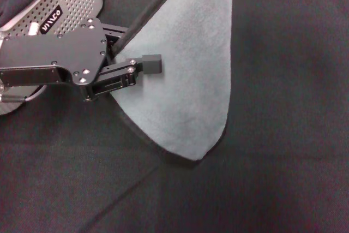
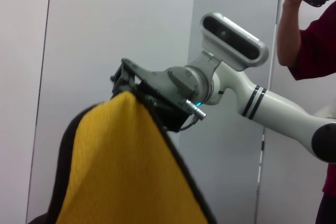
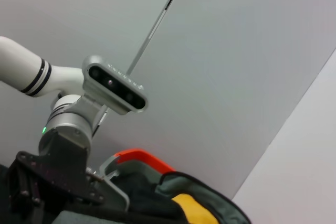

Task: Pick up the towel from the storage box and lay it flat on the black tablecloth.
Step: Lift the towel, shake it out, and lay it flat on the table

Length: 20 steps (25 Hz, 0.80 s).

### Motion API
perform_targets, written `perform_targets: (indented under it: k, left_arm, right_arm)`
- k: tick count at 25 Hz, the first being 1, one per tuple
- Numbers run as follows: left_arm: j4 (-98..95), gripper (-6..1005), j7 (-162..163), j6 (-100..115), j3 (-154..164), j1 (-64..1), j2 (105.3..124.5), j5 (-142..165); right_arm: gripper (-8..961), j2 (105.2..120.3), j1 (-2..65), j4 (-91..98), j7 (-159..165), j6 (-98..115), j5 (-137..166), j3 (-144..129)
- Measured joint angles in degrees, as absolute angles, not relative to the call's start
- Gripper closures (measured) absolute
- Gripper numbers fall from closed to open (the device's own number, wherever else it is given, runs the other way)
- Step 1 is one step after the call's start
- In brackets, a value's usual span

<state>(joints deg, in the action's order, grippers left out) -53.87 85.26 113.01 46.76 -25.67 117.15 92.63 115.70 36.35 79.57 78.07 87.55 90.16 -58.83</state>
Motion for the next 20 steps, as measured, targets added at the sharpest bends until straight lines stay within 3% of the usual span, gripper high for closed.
perform_targets:
  k: [20]
  left_arm:
    - [-53.87, 761, 87.10, 112.58, 46.79, -27.06, 116.32, 95.44]
  right_arm:
    - [941, 115.40, 32.29, 81.05, 76.10, 87.12, 86.83, -56.08]
